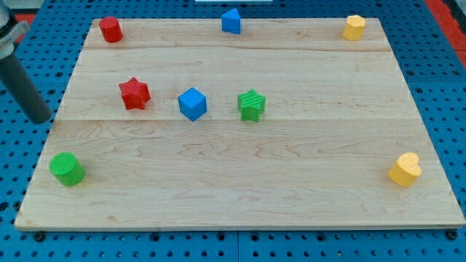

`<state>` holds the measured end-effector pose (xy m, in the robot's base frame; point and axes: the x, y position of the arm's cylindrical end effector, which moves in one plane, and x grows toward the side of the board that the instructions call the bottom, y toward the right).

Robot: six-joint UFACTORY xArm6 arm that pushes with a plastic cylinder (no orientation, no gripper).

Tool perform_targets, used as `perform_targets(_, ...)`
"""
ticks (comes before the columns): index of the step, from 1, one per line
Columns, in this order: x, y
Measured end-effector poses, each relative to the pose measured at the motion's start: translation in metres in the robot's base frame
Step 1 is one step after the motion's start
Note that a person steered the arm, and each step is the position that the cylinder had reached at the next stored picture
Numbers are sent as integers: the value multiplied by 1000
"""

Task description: Slide the green circle towards the red star

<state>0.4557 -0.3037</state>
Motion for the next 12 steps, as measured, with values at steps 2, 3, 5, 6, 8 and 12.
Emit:
perform_targets(2, 116, 23)
perform_targets(3, 97, 66)
perform_targets(5, 48, 51)
perform_targets(6, 69, 31)
perform_targets(8, 113, 97)
perform_targets(12, 77, 82)
